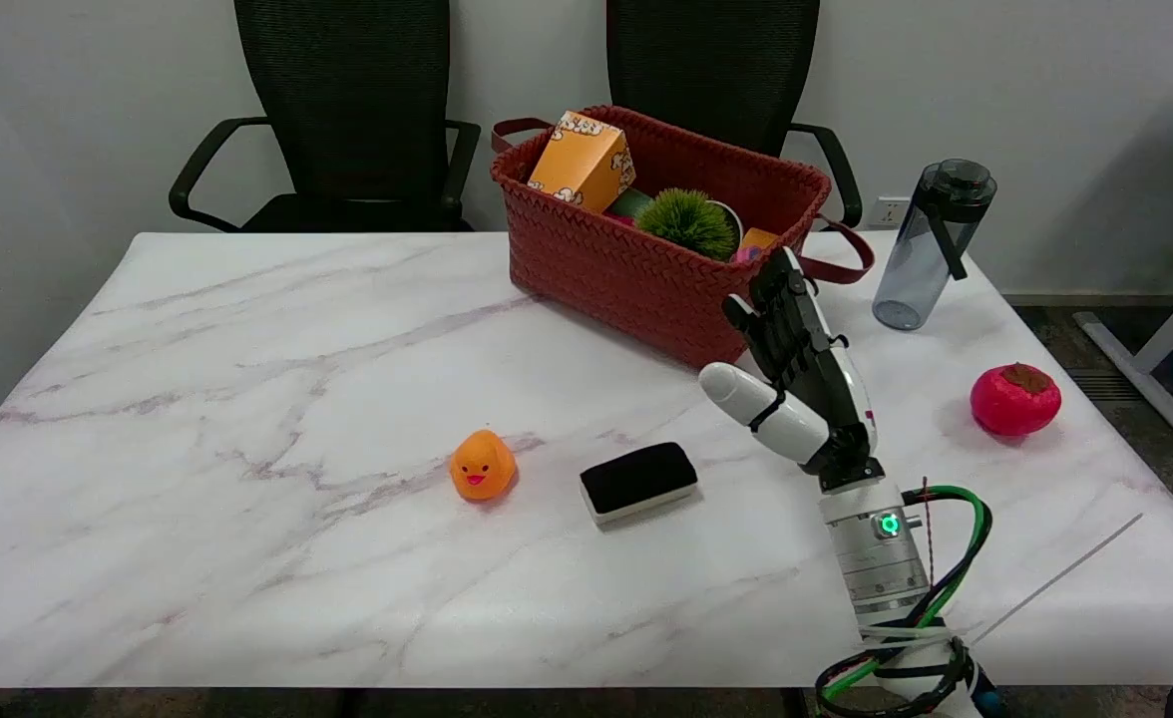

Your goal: Pick up the black bottle.

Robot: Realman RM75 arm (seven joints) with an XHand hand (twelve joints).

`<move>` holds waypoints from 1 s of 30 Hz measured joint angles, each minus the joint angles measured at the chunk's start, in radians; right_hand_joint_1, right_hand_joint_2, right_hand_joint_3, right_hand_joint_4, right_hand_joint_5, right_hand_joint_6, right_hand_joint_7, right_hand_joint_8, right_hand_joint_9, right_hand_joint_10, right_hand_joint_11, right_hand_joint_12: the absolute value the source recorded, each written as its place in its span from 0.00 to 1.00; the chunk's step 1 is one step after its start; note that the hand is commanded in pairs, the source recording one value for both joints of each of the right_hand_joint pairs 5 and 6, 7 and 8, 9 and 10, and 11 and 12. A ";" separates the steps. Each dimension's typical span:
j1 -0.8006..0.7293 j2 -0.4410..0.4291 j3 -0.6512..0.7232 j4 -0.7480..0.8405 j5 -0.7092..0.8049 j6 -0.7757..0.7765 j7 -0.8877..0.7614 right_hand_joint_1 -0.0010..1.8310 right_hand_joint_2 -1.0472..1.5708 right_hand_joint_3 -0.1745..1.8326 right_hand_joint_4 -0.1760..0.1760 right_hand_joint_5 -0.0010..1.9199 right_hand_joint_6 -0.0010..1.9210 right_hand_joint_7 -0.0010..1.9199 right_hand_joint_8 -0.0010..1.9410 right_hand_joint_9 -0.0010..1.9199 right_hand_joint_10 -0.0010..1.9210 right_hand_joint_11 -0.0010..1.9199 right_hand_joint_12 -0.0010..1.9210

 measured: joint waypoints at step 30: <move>0.016 0.003 0.017 -0.053 -0.025 -0.024 0.104 0.53 0.73 0.00 0.50 0.00 0.00 0.01 0.01 0.03 0.03 0.12 0.12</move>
